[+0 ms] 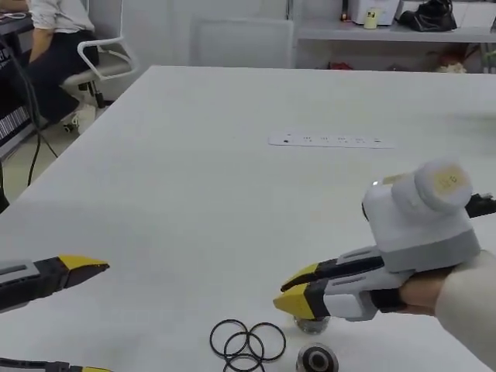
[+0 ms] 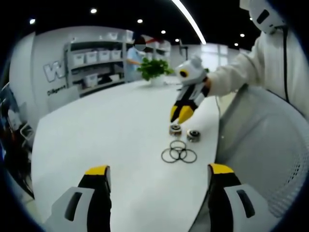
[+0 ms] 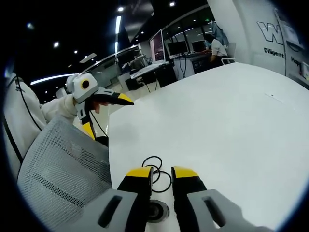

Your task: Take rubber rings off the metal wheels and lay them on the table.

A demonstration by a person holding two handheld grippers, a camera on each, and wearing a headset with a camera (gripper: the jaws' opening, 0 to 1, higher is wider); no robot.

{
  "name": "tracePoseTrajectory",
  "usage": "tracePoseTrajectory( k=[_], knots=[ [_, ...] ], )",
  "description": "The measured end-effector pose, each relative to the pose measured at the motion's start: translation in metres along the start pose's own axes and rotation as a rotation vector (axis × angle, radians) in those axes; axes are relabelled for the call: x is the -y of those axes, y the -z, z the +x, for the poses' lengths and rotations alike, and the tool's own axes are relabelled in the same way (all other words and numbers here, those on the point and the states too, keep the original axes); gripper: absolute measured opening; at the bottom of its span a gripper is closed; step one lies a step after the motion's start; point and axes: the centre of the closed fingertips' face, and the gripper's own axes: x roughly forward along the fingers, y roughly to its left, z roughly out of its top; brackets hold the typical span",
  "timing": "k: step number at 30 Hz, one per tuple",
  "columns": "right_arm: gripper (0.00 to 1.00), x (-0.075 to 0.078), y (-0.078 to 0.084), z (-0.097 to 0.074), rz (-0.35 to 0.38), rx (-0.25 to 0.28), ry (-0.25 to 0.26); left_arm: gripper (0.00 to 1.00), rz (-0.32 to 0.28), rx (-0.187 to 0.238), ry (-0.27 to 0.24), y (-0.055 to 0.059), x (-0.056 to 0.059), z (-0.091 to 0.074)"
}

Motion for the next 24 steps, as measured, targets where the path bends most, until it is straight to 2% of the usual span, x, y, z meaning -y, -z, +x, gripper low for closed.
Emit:
tracePoseTrajectory(
  k=[12, 24],
  knots=[
    [0.30, -0.011, 0.003, -0.028, -0.019, 0.011, 0.008, 0.84, 0.002, -0.003, 0.008, 0.000, 0.002, 0.001],
    [0.47, -0.007, 0.003, -0.062, -0.033, 0.053, 0.043, 0.85, -0.003, 0.000, 0.007, -0.001, 0.004, 0.001]
  ],
)
